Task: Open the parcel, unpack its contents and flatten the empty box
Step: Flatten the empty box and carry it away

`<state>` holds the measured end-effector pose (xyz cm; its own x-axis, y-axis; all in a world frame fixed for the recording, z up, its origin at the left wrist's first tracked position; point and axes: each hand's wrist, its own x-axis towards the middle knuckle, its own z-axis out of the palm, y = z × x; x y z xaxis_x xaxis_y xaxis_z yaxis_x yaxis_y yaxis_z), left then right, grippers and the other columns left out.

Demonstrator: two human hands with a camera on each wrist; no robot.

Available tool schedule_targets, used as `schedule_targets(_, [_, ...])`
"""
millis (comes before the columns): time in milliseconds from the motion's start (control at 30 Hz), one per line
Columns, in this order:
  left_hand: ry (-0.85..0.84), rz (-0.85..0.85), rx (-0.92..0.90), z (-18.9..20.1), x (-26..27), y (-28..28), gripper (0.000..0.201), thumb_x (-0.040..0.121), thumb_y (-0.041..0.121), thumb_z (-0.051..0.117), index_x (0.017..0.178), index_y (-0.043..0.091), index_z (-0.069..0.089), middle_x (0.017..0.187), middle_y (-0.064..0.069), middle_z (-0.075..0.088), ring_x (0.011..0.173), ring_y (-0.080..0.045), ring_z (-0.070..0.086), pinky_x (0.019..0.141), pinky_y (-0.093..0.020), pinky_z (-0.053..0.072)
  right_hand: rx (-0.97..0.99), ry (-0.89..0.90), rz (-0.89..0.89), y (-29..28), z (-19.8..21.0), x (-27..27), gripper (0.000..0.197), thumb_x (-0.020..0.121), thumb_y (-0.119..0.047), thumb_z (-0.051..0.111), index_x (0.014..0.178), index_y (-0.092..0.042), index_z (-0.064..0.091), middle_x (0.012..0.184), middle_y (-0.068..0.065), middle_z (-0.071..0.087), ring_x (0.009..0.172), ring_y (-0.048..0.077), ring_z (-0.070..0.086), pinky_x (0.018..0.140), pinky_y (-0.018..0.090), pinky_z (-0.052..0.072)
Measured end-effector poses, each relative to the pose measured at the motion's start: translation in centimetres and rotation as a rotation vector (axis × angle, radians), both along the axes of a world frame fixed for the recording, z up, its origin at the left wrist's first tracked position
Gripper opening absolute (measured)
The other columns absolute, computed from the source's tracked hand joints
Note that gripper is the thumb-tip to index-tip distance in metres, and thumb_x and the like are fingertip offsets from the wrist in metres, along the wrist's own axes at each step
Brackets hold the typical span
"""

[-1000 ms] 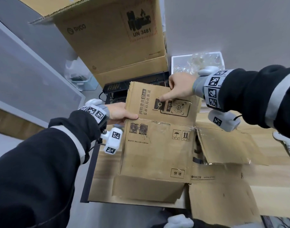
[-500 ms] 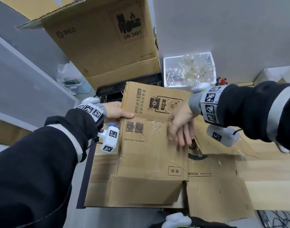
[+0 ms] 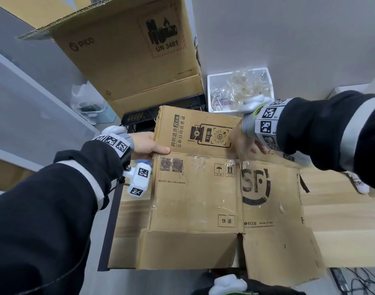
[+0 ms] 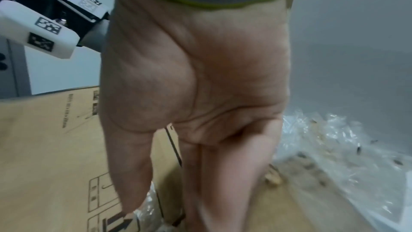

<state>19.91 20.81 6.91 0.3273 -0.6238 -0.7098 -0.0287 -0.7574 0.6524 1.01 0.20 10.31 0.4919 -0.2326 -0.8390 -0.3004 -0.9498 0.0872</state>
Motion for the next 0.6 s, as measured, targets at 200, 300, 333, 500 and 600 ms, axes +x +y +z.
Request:
schedule_targets(200, [0.125, 0.002, -0.031, -0.2, 0.7, 1.1, 0.043, 0.09, 0.004, 0.069, 0.131, 0.008, 0.06, 0.132, -0.017, 0.066, 0.129, -0.04, 0.057, 0.104, -0.049, 0.051, -0.055, -0.274, 0.042, -0.5, -2.3, -0.5, 0.013, 0.09, -0.02, 0.062, 0.08, -0.019, 0.054, 0.08, -0.002, 0.061, 0.052, 0.004, 0.05, 0.041, 0.012, 0.042])
schedule_targets(300, [0.15, -0.007, -0.038, 0.2, 1.2, 2.2, 0.068, 0.07, 0.016, 0.087, 0.132, 0.007, 0.06, 0.133, -0.017, 0.066, 0.126, -0.039, 0.059, 0.103, -0.05, 0.052, 0.074, -0.303, -0.168, -1.2, -2.6, -1.6, 0.019, 0.089, -0.025, 0.072, 0.085, -0.019, 0.054, 0.079, -0.004, 0.057, 0.059, 0.008, 0.05, 0.035, 0.013, 0.039])
schedule_targets(333, [0.168, -0.007, -0.04, 0.3, 1.4, 2.6, 0.08, 0.061, 0.021, 0.095, 0.132, 0.006, 0.061, 0.133, -0.018, 0.066, 0.125, -0.038, 0.06, 0.102, -0.049, 0.052, 0.116, -0.256, -0.263, -1.3, -2.4, -1.9, 0.019, 0.089, -0.027, 0.072, 0.089, -0.017, 0.056, 0.083, -0.001, 0.059, 0.062, 0.011, 0.053, 0.038, 0.014, 0.043])
schedule_targets(500, [0.259, -0.002, -0.07, 1.6, 1.9, 4.1, 0.073, 0.051, 0.027, 0.102, 0.116, 0.008, 0.075, 0.125, -0.021, 0.069, 0.11, -0.034, 0.069, 0.088, -0.04, 0.061, 0.303, -0.051, -0.54, -3.0, -2.3, -3.2, 0.098, 0.063, -0.044, 0.09, 0.141, -0.01, 0.043, 0.147, 0.021, 0.046, 0.124, 0.04, 0.055, 0.1, 0.054, 0.049])
schedule_targets(600, [0.302, 0.003, -0.107, 2.4, 1.5, 4.6, 0.062, 0.046, 0.027, 0.103, 0.102, 0.01, 0.081, 0.111, -0.015, 0.075, 0.093, -0.024, 0.076, 0.079, -0.035, 0.063, 0.413, -0.076, -0.626, -3.5, -1.9, -3.7, 0.12, 0.041, -0.046, 0.097, 0.142, -0.01, 0.042, 0.148, 0.018, 0.045, 0.128, 0.037, 0.052, 0.103, 0.055, 0.046])
